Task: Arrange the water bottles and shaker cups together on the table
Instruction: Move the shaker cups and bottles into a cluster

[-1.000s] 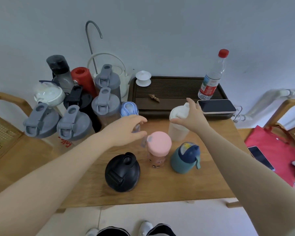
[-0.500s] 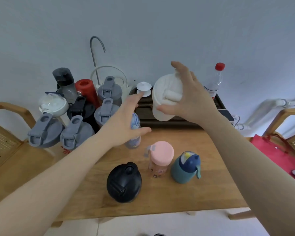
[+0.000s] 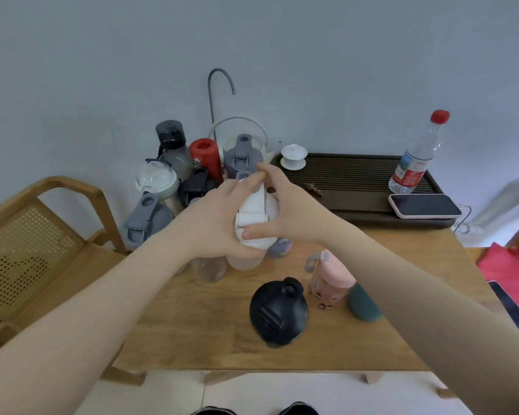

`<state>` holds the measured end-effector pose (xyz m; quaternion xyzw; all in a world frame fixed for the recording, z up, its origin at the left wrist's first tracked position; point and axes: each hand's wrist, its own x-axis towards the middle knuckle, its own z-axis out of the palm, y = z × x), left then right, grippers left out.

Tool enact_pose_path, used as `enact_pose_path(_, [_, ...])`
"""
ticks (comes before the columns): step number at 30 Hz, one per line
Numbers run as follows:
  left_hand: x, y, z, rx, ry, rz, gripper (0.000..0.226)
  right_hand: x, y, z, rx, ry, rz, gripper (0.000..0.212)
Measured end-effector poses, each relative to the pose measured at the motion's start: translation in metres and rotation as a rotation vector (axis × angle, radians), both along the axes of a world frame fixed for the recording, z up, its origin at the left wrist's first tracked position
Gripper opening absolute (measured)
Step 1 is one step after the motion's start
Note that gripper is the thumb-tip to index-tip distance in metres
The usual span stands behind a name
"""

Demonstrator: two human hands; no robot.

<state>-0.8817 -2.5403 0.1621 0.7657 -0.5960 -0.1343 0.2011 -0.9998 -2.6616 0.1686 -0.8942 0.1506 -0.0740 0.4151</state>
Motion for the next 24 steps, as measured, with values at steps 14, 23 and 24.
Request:
enact_pose_path(14, [-0.017,-0.015,-0.101,0.143,0.205,0.191,0.091,-0.049,-0.036,-0.066,-0.167,0.254,-0.216,0.035])
enact_pose_path(23, [-0.014,-0.019,-0.093,0.169,-0.095,0.142,0.096,-0.079,-0.050,-0.082,-0.431,0.508,0.036,0.089])
enact_pose_path(24, [-0.015,-0.017,-0.089,0.188,-0.164,0.135,0.094,-0.082,-0.052,-0.084,-0.497,0.533,0.056,0.093])
